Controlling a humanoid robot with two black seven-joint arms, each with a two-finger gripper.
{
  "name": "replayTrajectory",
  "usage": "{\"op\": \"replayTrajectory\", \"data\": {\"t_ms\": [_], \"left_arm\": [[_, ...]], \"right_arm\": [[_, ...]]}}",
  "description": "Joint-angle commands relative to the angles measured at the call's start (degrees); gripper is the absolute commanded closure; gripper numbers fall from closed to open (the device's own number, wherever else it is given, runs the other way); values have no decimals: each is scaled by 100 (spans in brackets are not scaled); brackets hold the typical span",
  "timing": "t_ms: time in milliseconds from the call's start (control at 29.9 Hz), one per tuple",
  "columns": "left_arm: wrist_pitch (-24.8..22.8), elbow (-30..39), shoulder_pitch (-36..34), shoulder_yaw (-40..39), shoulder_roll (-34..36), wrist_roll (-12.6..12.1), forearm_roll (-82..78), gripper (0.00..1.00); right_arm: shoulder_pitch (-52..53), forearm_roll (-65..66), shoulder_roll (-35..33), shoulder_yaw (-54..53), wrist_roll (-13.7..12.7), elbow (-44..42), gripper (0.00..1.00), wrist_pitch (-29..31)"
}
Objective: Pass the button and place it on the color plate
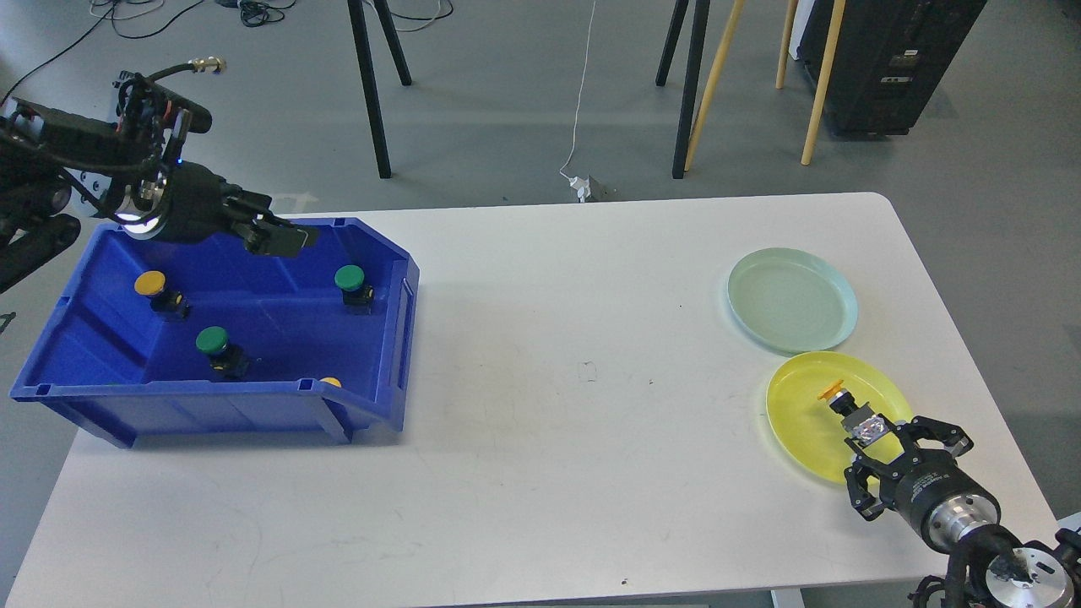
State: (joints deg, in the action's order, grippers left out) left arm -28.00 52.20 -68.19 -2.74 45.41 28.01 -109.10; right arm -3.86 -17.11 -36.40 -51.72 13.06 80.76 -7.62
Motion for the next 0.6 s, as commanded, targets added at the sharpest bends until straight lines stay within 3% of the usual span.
{"op": "replayTrajectory", "data": {"t_ms": [0, 267, 568], "left_arm": [[0, -113, 77, 369, 21, -1, -138, 16], [0, -684, 428, 1039, -76, -1, -112, 16], [0, -1484, 850, 1004, -576, -1, -68, 16]], "right_arm": [[-62, -3, -33, -495, -5, 159, 0, 146], [218, -3, -95, -1876, -207, 239, 0, 551], [553, -2, -95, -1991, -304, 274, 0, 551]]}}
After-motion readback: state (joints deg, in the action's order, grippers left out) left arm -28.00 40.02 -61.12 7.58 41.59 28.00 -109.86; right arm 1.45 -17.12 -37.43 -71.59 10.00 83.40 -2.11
